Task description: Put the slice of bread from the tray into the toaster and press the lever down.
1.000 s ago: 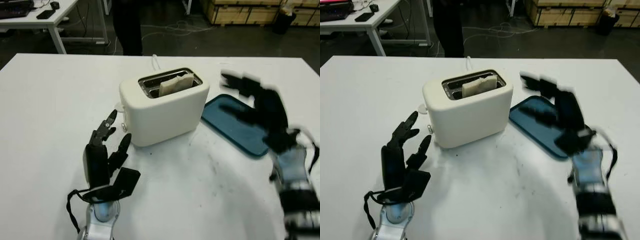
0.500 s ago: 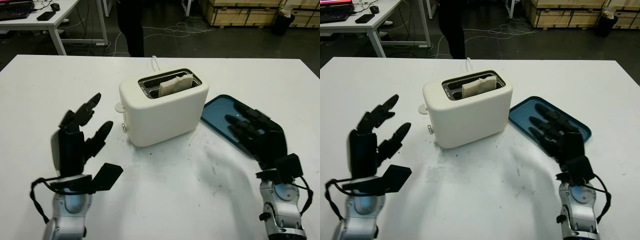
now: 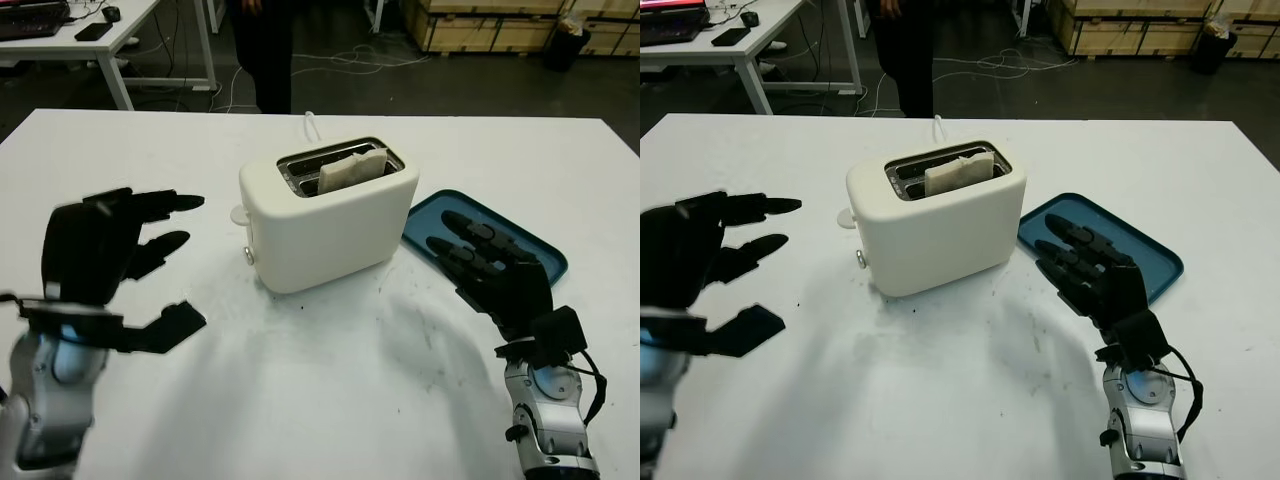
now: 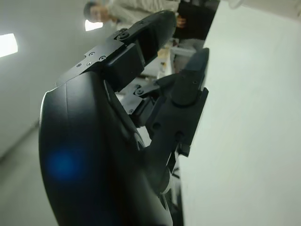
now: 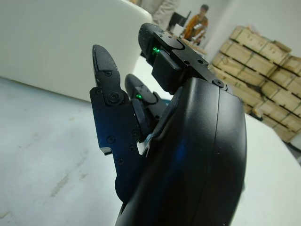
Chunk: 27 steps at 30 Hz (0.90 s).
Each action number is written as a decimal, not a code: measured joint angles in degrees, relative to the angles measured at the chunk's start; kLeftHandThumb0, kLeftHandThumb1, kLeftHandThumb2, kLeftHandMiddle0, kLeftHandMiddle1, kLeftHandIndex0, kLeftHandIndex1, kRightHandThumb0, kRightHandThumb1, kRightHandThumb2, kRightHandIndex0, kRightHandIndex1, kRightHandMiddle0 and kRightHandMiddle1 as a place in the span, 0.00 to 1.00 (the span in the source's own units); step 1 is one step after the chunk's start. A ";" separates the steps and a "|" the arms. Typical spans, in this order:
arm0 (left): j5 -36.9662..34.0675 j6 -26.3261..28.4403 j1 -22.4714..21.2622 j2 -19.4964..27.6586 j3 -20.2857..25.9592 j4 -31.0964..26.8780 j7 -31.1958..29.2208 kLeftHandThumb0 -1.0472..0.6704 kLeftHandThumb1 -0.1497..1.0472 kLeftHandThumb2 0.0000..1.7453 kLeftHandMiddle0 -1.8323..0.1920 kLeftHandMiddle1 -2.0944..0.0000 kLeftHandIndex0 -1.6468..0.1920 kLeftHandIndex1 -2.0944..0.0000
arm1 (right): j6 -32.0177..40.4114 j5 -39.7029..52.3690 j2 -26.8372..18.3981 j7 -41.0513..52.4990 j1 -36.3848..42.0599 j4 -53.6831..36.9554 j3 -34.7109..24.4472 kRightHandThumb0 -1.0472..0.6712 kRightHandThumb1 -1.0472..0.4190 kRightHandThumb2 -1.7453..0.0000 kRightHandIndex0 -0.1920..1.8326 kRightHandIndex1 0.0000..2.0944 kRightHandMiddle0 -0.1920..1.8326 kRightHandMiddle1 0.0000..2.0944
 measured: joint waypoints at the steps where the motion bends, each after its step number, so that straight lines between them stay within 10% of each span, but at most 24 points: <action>1: -0.20 -0.79 -0.91 0.57 -0.04 1.15 -0.27 0.56 0.66 0.00 0.31 0.73 0.23 0.96 | 0.32 0.05 0.02 0.12 0.00 -0.04 0.01 0.44 0.09 0.97 0.49 0.02 0.47 0.00; 27: 2.25 -7.06 -11.12 2.40 -6.95 17.21 1.15 0.44 0.63 0.00 0.34 0.60 0.18 0.99 | 1.91 -0.11 0.01 0.24 0.04 -1.94 -1.08 0.41 0.09 0.96 0.49 0.01 0.46 0.00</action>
